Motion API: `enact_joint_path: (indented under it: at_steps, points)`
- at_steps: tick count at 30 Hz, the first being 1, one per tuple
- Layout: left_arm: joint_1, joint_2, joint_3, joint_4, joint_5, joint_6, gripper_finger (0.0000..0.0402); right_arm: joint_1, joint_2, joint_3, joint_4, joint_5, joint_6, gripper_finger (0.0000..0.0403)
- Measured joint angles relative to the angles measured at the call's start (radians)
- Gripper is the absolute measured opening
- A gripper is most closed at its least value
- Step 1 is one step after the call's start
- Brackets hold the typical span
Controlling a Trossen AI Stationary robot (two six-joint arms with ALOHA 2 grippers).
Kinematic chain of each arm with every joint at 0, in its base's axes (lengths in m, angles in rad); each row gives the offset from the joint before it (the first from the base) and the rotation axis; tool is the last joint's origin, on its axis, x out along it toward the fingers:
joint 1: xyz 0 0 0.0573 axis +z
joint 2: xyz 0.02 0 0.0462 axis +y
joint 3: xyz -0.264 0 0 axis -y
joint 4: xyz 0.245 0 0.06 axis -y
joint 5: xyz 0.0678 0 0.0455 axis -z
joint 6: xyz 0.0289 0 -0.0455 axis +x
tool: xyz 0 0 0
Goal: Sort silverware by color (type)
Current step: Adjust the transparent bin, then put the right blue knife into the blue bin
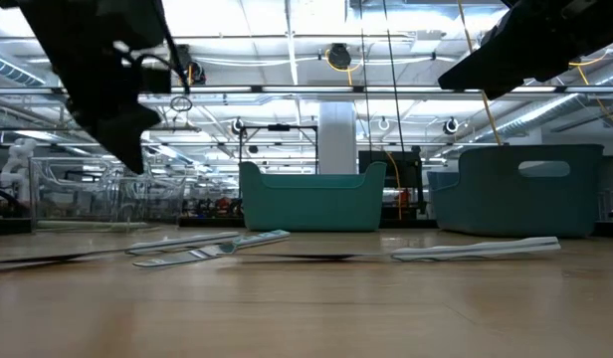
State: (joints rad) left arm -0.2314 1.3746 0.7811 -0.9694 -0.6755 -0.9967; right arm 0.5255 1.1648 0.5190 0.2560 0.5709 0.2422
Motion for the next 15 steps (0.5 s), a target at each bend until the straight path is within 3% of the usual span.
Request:
enact_joint_path:
  at_steps: [6, 11, 15]
  points:
    - [-0.100, 0.000, 0.072, 0.154, 0.009, 0.109, 0.0092, 0.000, 0.000, 0.000, -0.002, -0.001, 0.015, 0.0004]
    - [-0.150, 0.000, 0.076, 0.313, 0.010, 0.213, 0.0092, 0.000, 0.017, 0.000, -0.021, -0.143, 0.053, 0.0011]
    - [-0.164, 0.000, 0.076, 0.357, 0.010, 0.241, 0.0092, 0.000, 0.092, 0.000, -0.019, -0.226, 0.072, 0.0039]
